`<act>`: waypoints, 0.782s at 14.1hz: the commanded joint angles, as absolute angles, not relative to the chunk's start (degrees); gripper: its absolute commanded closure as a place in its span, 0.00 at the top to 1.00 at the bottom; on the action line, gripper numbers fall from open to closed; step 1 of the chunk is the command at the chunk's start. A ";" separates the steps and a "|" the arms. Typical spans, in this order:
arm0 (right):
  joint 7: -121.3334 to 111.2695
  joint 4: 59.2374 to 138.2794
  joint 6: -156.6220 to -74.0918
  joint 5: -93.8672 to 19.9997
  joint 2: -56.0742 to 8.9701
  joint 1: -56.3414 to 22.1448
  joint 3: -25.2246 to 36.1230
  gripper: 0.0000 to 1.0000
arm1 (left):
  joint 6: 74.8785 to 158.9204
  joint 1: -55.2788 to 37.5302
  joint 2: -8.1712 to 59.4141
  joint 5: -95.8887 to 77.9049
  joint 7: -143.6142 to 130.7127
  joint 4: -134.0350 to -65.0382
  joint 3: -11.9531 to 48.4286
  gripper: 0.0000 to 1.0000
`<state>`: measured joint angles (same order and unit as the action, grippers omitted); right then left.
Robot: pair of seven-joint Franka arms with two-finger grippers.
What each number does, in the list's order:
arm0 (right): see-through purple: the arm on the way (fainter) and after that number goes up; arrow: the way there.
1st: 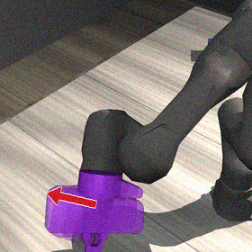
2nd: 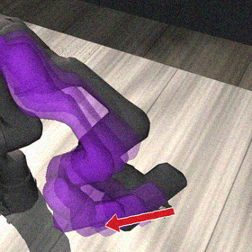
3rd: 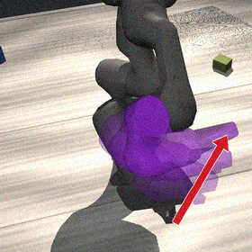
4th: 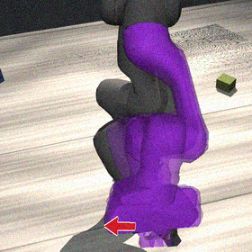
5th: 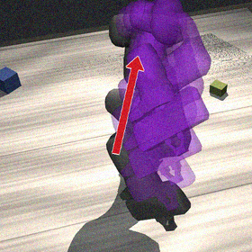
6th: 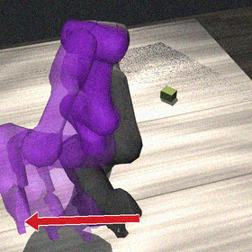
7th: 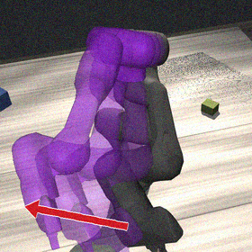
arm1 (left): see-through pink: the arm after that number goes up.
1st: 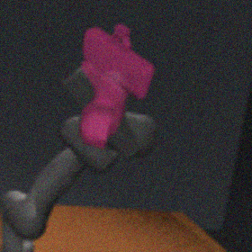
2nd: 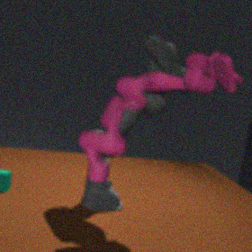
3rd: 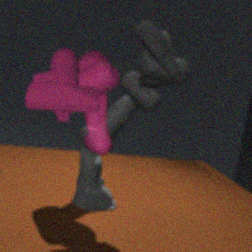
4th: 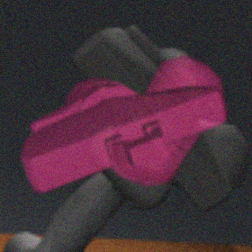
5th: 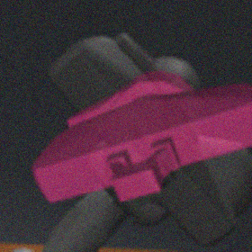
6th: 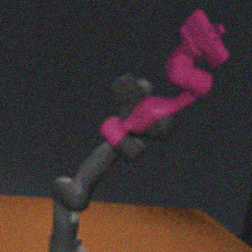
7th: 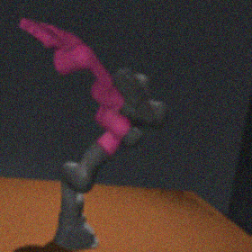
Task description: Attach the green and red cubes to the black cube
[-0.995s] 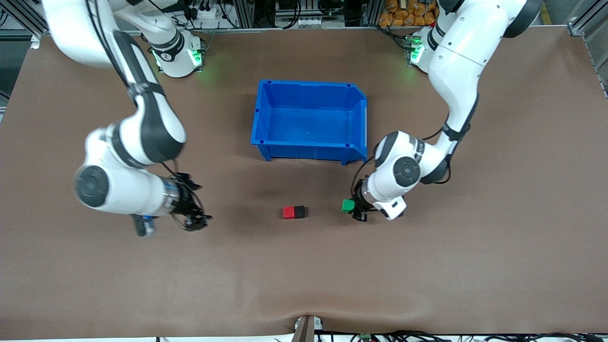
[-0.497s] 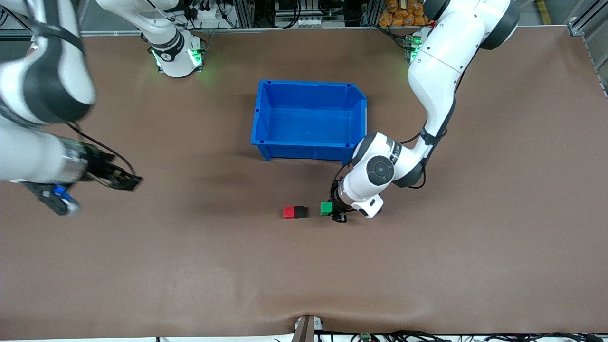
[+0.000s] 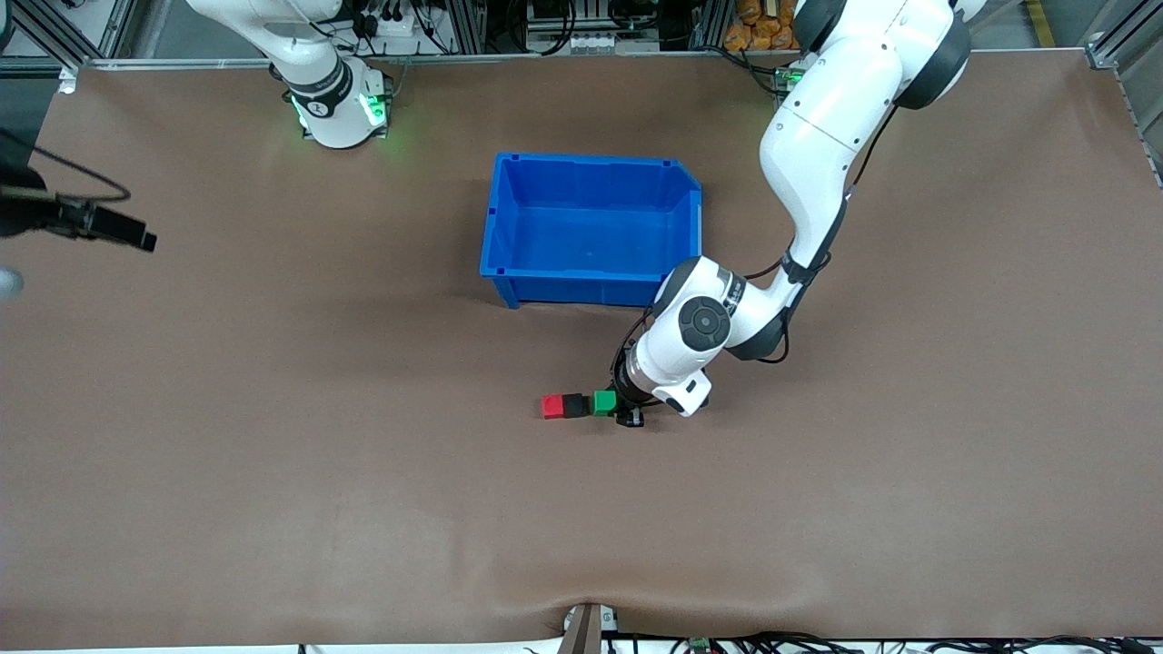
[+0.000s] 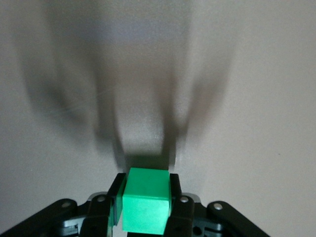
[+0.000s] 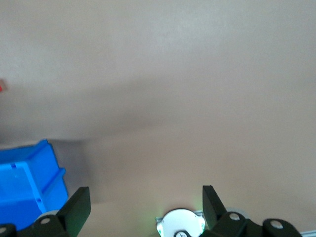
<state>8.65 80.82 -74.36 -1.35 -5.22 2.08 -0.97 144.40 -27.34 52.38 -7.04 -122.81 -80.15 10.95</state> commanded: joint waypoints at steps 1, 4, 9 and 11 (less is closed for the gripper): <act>4.58 98.47 -83.10 -0.18 5.94 1.85 -0.44 1.00 | 144.84 -28.83 54.05 -8.17 -123.40 -77.70 10.02 0.00; -2.43 103.89 -86.74 -0.18 9.76 2.19 0.17 1.00 | 146.07 -29.00 54.32 -8.26 -123.57 -77.52 10.02 0.00; -3.78 75.28 -72.01 1.13 -5.33 2.20 0.79 1.00 | 148.89 -29.53 55.72 -8.26 -125.41 -77.08 10.02 0.00; -4.22 74.18 -70.41 -0.25 -4.93 2.11 0.62 1.00 | 149.24 -30.32 55.81 -8.26 -126.82 -76.64 10.02 0.00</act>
<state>-3.17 80.42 -73.83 -0.41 -1.01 2.04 1.07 148.09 -28.45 53.72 -7.06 -125.03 -79.12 10.88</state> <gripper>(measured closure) 0.000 0.608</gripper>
